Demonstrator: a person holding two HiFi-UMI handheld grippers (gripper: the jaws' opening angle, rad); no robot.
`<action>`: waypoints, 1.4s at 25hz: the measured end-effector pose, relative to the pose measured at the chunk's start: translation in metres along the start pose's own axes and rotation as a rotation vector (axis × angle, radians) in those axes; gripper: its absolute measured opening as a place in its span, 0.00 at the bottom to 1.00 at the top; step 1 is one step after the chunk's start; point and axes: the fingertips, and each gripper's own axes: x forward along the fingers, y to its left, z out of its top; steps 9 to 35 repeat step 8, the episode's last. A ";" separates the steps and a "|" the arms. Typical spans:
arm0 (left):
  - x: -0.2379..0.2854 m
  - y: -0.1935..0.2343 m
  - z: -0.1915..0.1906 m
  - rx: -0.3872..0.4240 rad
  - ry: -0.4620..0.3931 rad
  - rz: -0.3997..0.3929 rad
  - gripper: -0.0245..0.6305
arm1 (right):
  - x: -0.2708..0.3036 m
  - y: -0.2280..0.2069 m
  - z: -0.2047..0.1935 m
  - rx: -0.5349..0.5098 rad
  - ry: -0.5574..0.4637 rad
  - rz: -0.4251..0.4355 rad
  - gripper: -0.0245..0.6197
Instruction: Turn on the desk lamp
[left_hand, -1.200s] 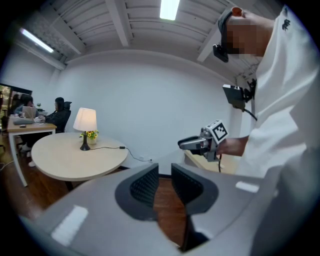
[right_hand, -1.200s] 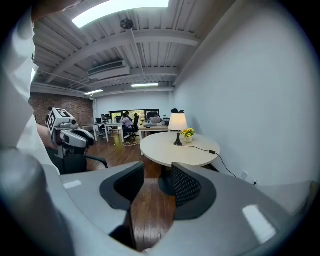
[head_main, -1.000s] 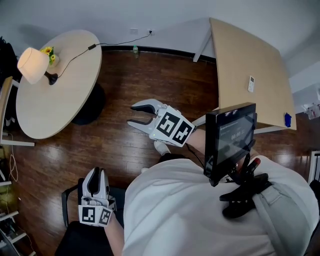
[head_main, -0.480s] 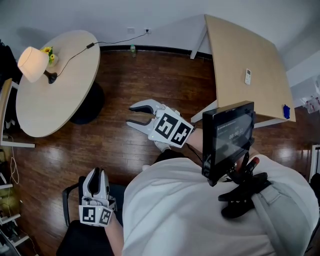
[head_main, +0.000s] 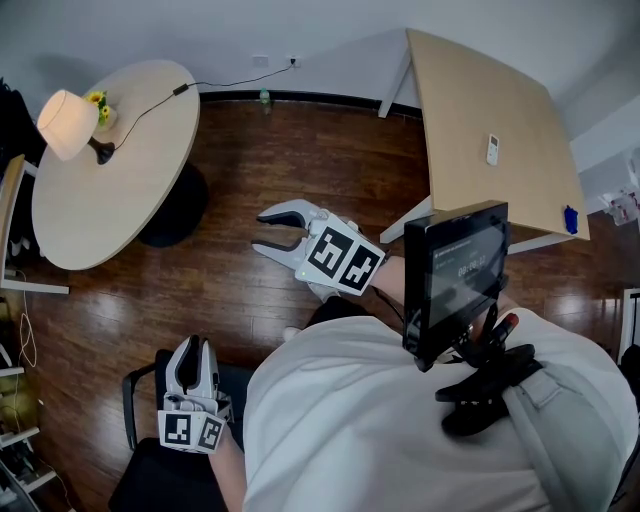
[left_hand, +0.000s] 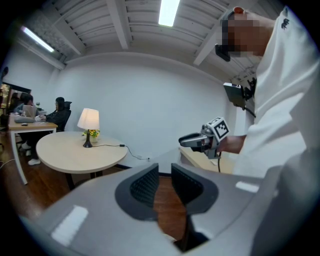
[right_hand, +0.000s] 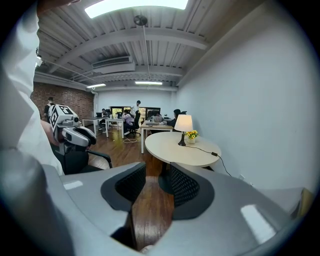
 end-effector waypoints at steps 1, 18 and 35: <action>-0.001 0.000 0.000 -0.001 0.001 0.001 0.16 | 0.000 0.000 0.000 0.000 0.001 0.001 0.27; -0.006 -0.001 -0.005 -0.008 0.014 0.008 0.16 | 0.002 0.006 -0.003 0.001 0.012 0.015 0.27; -0.006 -0.001 -0.005 -0.008 0.014 0.008 0.16 | 0.002 0.006 -0.003 0.001 0.012 0.015 0.27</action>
